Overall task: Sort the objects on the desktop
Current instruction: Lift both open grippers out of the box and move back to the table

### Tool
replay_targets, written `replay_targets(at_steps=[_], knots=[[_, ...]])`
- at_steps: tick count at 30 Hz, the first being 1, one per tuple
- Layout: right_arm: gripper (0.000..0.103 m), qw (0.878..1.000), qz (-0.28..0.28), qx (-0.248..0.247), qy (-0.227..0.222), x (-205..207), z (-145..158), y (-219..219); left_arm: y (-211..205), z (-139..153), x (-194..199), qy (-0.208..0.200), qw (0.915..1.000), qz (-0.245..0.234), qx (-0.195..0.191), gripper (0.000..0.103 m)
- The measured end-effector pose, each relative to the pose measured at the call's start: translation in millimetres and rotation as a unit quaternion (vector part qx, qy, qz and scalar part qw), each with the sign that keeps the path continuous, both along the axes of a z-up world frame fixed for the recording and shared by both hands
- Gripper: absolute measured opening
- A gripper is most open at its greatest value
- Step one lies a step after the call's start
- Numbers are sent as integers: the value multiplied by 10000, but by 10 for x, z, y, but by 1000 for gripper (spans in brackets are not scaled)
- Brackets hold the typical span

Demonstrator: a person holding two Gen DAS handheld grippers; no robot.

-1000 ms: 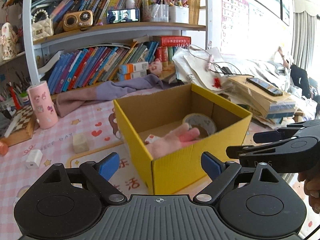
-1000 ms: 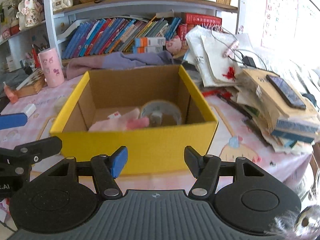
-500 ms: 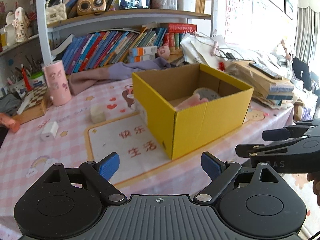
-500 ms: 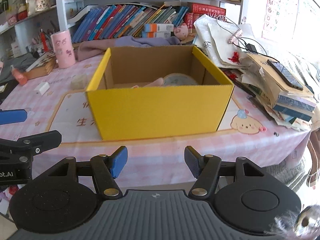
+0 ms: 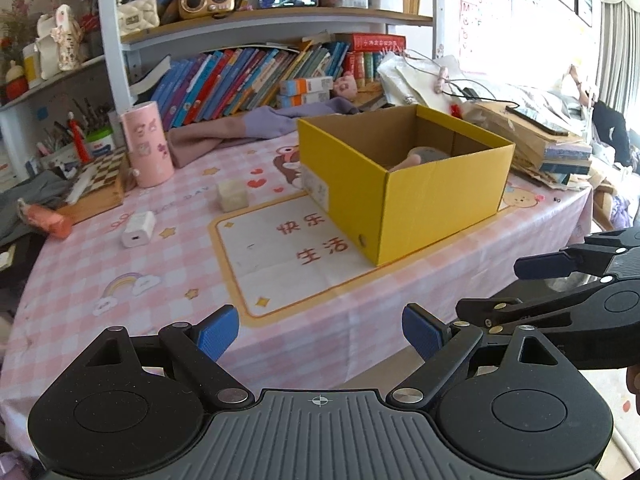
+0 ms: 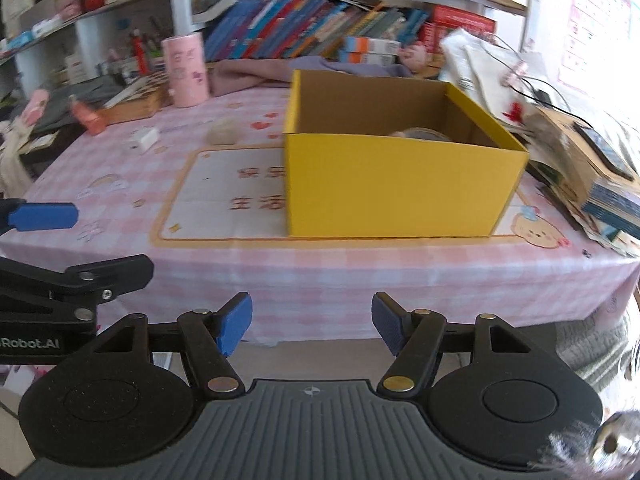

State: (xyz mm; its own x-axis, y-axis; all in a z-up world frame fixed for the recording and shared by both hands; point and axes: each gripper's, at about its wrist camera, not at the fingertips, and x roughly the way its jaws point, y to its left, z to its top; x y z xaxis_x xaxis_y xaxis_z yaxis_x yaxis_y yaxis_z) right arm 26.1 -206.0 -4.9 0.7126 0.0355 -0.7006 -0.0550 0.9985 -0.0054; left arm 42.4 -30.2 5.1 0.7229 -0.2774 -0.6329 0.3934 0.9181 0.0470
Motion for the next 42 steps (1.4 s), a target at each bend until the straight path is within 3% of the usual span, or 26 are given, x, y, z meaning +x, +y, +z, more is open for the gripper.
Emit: replay_targets(at_steps=[27, 42], knots=[[65, 9951, 988, 53, -71, 74, 21, 966, 973, 41, -168, -81, 9945, 1047, -60, 93], [65, 9887, 1471, -141, -238, 300, 15, 1230, 1153, -2, 10, -86, 9902, 1387, -128, 93]])
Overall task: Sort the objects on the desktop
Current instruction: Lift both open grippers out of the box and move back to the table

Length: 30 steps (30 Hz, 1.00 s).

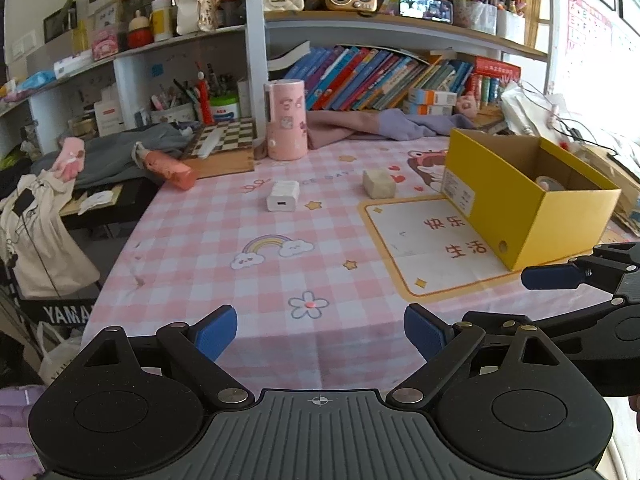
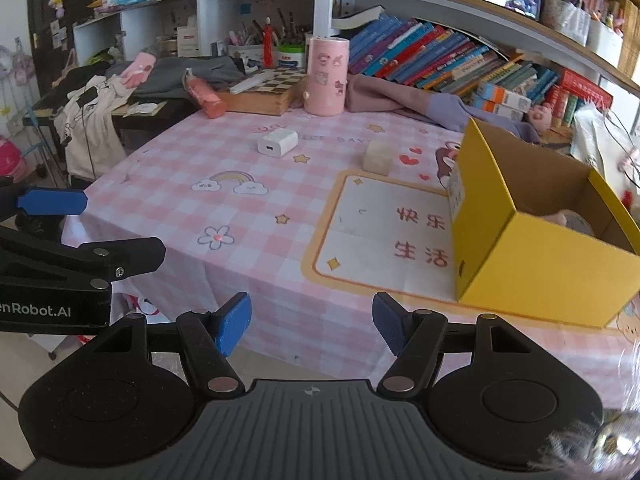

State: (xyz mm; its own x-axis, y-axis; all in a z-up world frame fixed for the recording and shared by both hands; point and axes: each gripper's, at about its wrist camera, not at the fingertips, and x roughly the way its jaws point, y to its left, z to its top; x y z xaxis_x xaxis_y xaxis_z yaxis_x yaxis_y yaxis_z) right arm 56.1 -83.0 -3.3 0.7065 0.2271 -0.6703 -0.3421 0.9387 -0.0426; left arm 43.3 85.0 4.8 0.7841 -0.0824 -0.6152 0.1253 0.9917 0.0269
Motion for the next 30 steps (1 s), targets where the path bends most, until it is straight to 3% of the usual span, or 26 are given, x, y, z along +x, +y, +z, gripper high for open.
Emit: replay_targets(at_steps=[5, 30], knots=[[65, 10000, 1, 36, 26, 215, -31, 2, -15, -1, 229, -38, 9999, 31, 119, 93], [65, 9990, -363, 166, 213, 1542, -180, -56, -2, -169, 1474, 365, 9986, 363, -76, 93]])
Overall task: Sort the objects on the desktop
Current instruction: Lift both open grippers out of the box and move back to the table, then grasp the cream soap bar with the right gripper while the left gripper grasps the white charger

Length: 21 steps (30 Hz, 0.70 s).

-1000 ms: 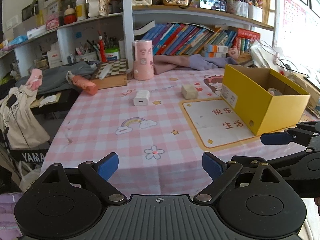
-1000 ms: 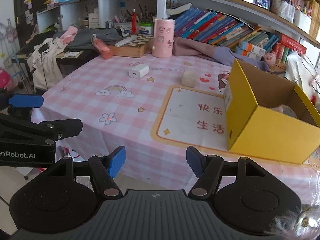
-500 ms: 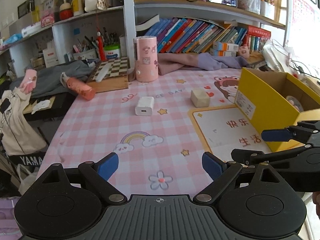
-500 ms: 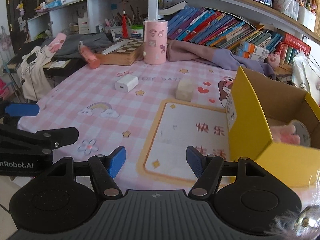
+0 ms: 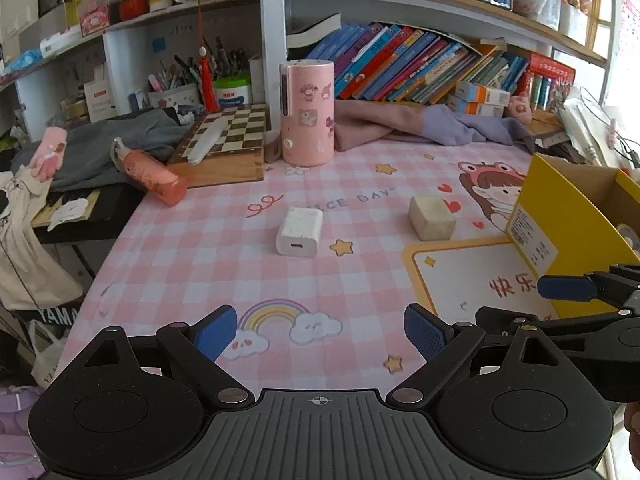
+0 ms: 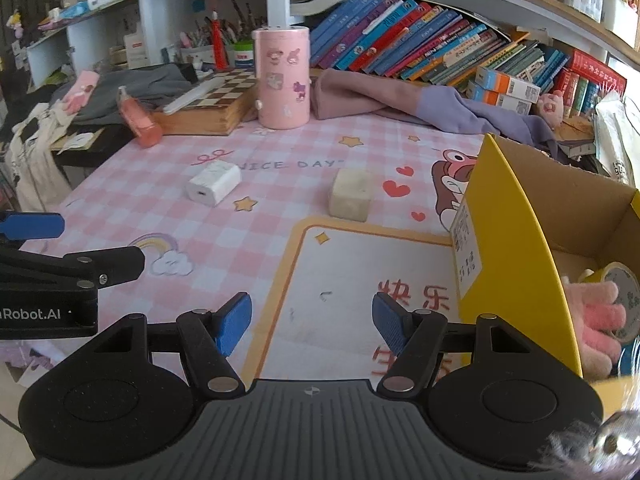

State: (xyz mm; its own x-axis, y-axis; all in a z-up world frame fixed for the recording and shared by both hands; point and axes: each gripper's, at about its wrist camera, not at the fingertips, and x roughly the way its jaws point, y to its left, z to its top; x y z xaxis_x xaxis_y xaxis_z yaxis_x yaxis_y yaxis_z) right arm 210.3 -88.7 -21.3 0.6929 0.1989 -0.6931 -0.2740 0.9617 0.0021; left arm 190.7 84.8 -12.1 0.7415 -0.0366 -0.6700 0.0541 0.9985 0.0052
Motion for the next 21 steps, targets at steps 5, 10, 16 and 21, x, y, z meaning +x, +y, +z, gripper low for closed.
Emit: replay_targets(at_steps=[5, 10, 16, 21], knots=[[65, 9998, -174, 73, 24, 227, -18, -21, -7, -30, 216, 26, 10000, 28, -1, 93], [65, 9995, -296, 98, 66, 465, -45, -27, 24, -60, 426, 52, 9999, 106, -40, 93], [65, 9990, -438, 95, 55, 744, -77, -22, 57, -105, 670, 73, 9998, 165, -73, 93], [66, 9986, -526, 76, 44, 944, -98, -13, 55, -146, 838, 98, 9998, 135, -61, 93]])
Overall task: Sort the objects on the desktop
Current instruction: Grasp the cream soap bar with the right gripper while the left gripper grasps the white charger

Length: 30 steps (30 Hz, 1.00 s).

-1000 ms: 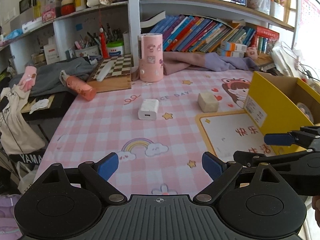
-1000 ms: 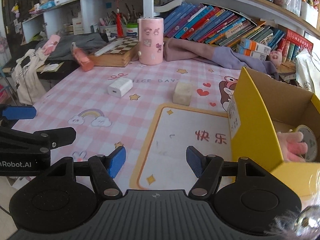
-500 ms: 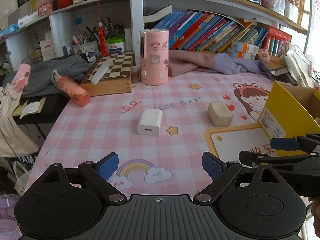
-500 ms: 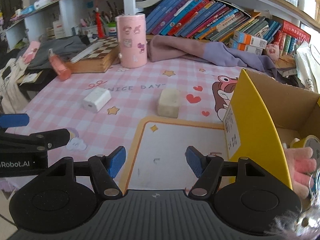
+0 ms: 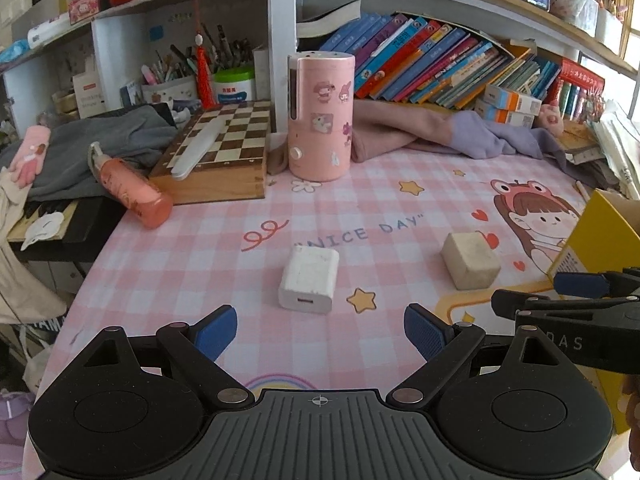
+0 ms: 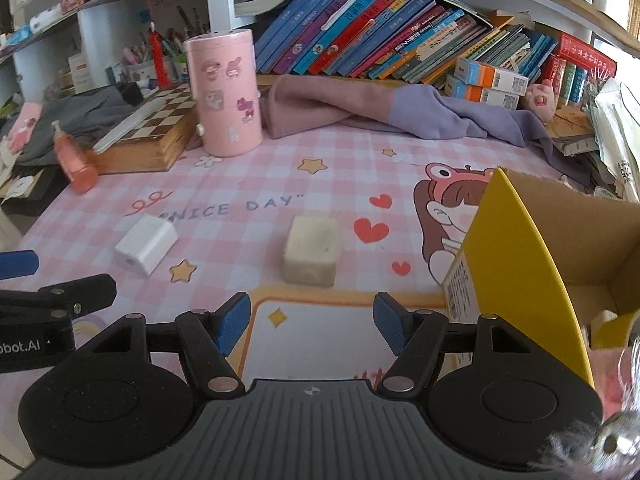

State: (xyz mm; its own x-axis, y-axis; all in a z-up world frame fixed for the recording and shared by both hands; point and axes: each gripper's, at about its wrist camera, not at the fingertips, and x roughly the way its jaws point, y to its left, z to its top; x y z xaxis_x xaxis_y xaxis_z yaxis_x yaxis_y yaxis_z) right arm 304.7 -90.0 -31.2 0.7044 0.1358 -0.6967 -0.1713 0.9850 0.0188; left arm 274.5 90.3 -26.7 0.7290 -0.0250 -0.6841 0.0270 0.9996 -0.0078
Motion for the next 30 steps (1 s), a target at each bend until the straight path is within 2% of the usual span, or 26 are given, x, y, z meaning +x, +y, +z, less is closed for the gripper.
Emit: replay_targets(at_steps=[10, 19, 24, 26, 30], knots=[[69, 9999, -27, -128, -36, 312, -20, 12, -16, -78, 276, -17, 10000, -52, -36, 93], [69, 9998, -93, -27, 197, 553, -147, 65, 56, -216, 503, 133, 9998, 87, -86, 90], [69, 9994, -73, 11, 344, 721, -198, 135, 115, -329, 670, 354, 9991, 25, -232, 77], [69, 9992, -75, 4, 383, 790, -221, 171, 108, -380, 733, 438, 9989, 10, -182, 67], [69, 9987, -107, -67, 492, 912, -288, 213, 113, -445, 801, 541, 9984, 27, -153, 62]])
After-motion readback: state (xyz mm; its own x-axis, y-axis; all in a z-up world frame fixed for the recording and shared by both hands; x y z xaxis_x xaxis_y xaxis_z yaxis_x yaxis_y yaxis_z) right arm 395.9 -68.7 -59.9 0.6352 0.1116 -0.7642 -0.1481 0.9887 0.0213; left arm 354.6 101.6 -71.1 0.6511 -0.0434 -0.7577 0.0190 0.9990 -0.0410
